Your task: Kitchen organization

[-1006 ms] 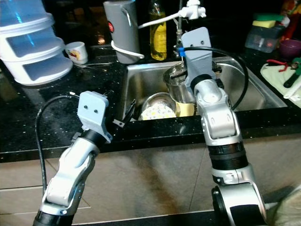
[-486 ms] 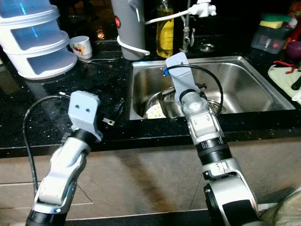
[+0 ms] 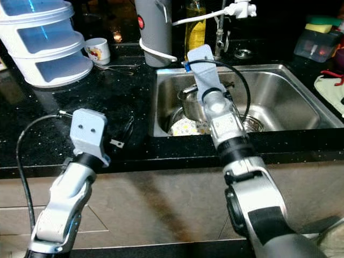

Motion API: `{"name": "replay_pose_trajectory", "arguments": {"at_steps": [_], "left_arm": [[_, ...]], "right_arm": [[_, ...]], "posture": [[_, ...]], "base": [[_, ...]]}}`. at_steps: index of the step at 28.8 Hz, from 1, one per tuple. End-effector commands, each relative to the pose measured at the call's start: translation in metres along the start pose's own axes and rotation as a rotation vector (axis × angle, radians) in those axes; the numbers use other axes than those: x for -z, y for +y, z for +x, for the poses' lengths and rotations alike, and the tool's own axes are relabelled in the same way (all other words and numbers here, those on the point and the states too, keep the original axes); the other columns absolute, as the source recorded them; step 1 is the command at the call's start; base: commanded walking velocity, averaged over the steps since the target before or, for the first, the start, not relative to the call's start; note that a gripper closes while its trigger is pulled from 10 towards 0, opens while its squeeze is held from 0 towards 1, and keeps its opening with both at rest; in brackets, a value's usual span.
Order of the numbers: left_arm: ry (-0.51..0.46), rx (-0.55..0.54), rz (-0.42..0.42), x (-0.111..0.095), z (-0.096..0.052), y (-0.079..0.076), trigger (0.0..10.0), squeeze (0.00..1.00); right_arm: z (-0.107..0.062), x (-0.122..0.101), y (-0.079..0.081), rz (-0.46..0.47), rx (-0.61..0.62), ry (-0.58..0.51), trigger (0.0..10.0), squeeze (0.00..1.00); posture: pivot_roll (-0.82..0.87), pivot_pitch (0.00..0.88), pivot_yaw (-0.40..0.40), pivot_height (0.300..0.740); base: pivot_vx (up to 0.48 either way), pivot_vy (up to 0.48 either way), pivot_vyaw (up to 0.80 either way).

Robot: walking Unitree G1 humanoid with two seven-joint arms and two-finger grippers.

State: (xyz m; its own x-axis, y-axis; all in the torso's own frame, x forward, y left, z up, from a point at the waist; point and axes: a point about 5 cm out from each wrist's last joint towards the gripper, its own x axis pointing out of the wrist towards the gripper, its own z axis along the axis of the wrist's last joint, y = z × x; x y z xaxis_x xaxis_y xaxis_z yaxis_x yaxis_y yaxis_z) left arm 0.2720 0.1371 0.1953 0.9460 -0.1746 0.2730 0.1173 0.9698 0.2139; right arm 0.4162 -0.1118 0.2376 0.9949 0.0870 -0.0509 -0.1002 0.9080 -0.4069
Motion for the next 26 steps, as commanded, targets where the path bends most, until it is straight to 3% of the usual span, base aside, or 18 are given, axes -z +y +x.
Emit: {"name": "replay_pose_trajectory", "arguments": {"at_steps": [1, 7, 15, 16, 17, 18, 22, 23, 24, 25, 26], "left_arm": [[0.007, -0.005, 0.008, -0.001, -0.003, 0.000, 10.0, 0.00], [0.021, -0.007, 0.010, -0.002, -0.008, 0.000, 10.0, 0.00], [0.032, -0.007, 0.009, -0.002, -0.011, 0.001, 10.0, 0.00], [0.033, -0.005, 0.009, -0.002, -0.011, 0.001, 10.0, 0.00], [0.033, -0.005, 0.009, -0.002, -0.011, 0.001, 10.0, 0.00], [0.034, -0.005, 0.009, -0.003, -0.011, 0.001, 10.0, 0.00], [0.034, -0.004, 0.009, -0.003, -0.010, 0.001, 10.0, 0.00], [0.031, -0.004, 0.010, -0.004, -0.009, 0.001, 10.0, 0.00], [0.030, -0.005, 0.011, -0.004, -0.008, 0.002, 10.0, 0.00], [0.026, -0.006, 0.011, -0.005, -0.007, 0.002, 10.0, 0.00], [0.024, -0.006, 0.011, -0.005, -0.006, 0.002, 10.0, 0.00]], "right_arm": [[0.001, 0.000, 0.005, -0.031, -0.019, 0.000, 10.0, 0.00], [0.003, 0.011, 0.013, -0.067, -0.056, 0.061, 10.0, 0.00], [0.005, 0.010, 0.016, -0.046, -0.091, 0.064, 10.0, 0.00], [0.005, 0.010, 0.017, -0.017, -0.116, 0.060, 10.0, 0.32], [0.005, 0.010, 0.017, -0.017, -0.116, 0.060, 10.0, 0.32], [0.005, 0.009, 0.018, 0.009, -0.136, 0.054, 10.0, 1.00], [0.005, 0.006, 0.016, 0.063, -0.138, 0.028, 10.0, 1.00], [0.005, 0.000, 0.011, 0.119, -0.125, -0.011, 10.0, 1.00], [0.005, -0.005, 0.007, 0.171, -0.119, -0.051, 10.0, 0.35], [0.001, -0.020, -0.002, 0.309, -0.147, -0.185, 10.0, 0.00], [-0.001, -0.024, -0.004, 0.347, -0.160, -0.225, 10.0, 0.00]], "posture": [[0.00, 0.000, -0.022, 0.740], [0.01, 0.000, -0.027, 0.740], [0.00, 0.017, -0.025, 0.740], [0.00, 0.018, -0.023, 0.740], [0.00, 0.018, -0.023, 0.740], [0.00, 0.018, -0.023, 0.740], [0.00, 0.014, -0.022, 0.740], [0.00, 0.009, -0.020, 0.740], [0.00, 0.007, -0.019, 0.740], [0.00, 0.000, -0.017, 0.740], [0.00, 0.000, -0.017, 0.740]], "base": [[0.000, 0.000, 0.00], [0.000, 0.000, 0.00], [0.000, 0.000, 0.00], [0.000, 0.000, 0.00], [0.000, 0.000, 0.00], [0.000, 0.000, 0.00], [0.000, 0.000, 0.00], [0.000, 0.000, 0.00], [0.000, 0.000, 0.00], [0.000, 0.000, 0.00], [0.000, 0.000, 0.00]]}}
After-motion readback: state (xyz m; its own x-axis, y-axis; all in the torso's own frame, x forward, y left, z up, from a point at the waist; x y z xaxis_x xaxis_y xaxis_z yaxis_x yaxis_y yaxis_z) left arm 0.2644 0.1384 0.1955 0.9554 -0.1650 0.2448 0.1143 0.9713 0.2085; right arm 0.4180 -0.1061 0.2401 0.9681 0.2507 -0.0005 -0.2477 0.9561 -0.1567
